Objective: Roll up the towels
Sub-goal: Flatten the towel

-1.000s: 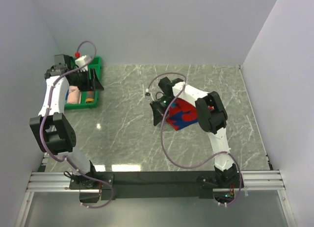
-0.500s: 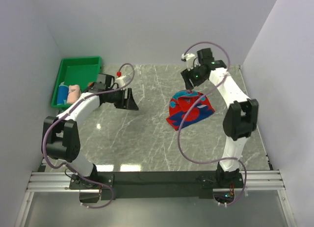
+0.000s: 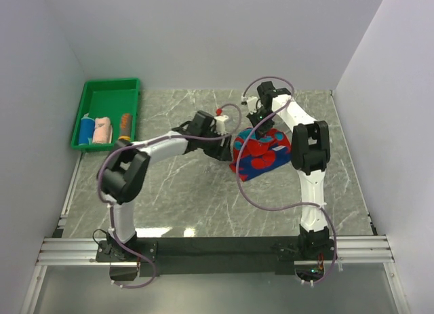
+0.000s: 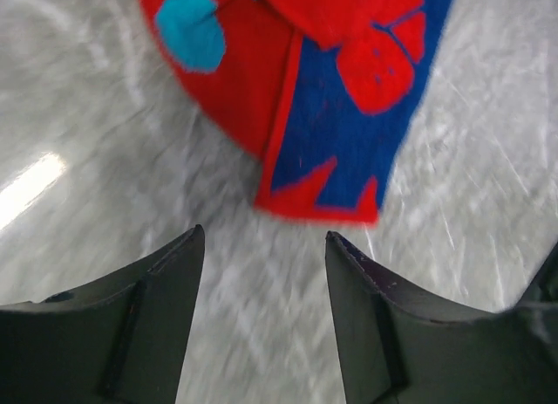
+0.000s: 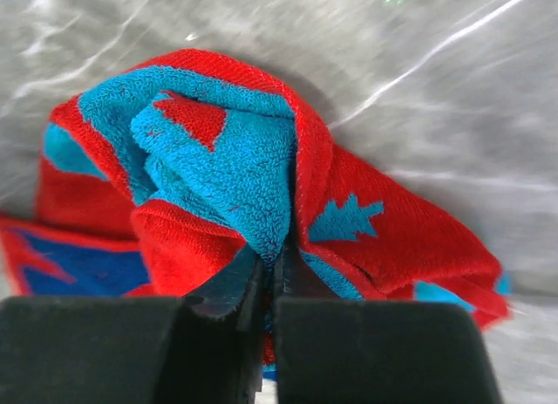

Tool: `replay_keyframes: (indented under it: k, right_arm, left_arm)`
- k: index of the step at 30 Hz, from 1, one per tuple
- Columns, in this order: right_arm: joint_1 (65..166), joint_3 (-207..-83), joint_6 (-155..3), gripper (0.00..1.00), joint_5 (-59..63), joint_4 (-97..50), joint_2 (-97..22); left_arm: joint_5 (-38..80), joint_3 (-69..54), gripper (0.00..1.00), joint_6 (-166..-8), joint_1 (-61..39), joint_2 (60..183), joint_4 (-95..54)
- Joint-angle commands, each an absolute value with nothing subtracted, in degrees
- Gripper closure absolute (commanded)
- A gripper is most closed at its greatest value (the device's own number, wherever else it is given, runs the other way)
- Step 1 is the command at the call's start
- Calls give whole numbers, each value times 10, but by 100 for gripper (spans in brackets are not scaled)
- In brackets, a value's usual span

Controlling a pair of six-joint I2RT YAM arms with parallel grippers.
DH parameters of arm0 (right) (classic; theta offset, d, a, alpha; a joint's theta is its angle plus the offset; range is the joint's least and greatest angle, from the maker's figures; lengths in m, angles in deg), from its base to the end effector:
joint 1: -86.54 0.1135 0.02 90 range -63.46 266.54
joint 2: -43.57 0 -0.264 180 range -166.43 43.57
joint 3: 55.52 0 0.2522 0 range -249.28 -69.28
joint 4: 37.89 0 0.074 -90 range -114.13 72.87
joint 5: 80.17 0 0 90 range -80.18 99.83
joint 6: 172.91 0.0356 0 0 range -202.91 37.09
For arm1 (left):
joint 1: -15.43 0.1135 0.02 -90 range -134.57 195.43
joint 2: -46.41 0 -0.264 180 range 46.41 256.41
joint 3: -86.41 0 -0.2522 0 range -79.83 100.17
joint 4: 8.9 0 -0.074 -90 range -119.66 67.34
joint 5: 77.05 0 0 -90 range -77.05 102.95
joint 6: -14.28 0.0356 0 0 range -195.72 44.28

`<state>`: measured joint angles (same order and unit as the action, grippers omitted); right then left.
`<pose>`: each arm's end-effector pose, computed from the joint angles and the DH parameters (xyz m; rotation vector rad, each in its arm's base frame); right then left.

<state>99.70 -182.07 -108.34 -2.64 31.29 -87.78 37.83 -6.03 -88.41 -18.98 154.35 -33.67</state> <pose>0.4615 0.1158 0.1860 -0.9760 2.6560 0.2648 0.3320 -0.2456 0.2015 0.6786 2.3570 -0.8967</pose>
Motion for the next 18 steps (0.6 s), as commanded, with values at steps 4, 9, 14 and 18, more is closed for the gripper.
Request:
replay_keyframes:
  k: [4,9,14,18]
  right_arm:
    - [958,-1782,-991,100,-200,401,-868]
    - [929,-1715,-916,100,-280,371,-836]
    - [891,-1702,-878,100,-319,359,-824]
    - [870,-1667,-864,100,-324,335,-802]
  left_arm:
    - [346,-15,37,-923,-231,1608,-298]
    - [347,-35,35,-927,-256,1626,-299]
    - [340,-60,42,-908,-278,1622,-332]
    - [341,-114,47,-892,-278,1587,-359]
